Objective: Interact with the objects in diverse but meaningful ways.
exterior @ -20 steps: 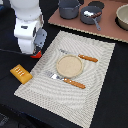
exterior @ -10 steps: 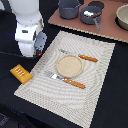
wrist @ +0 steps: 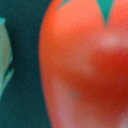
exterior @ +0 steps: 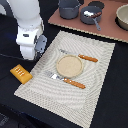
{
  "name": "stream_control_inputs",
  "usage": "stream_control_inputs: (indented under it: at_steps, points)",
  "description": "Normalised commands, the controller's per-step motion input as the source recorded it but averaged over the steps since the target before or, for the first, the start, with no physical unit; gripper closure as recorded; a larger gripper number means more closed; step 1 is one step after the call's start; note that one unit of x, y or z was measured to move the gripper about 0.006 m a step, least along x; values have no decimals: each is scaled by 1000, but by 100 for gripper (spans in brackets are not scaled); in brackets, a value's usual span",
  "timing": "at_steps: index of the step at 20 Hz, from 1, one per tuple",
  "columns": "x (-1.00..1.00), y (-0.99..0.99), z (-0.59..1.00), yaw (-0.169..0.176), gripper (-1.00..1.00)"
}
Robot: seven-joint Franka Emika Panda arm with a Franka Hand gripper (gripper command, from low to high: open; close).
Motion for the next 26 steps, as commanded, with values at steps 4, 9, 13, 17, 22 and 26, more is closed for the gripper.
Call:
stream_control_inputs:
  at_steps: [4,9,13,17,22,26]
  points:
    - [0,0,-176,25,100]
    - [-39,101,505,-22,100]
    - [-4,288,1000,-48,100]
    - [87,240,786,-12,100]
    - [117,257,686,-8,100]
    - [71,283,594,0,100]
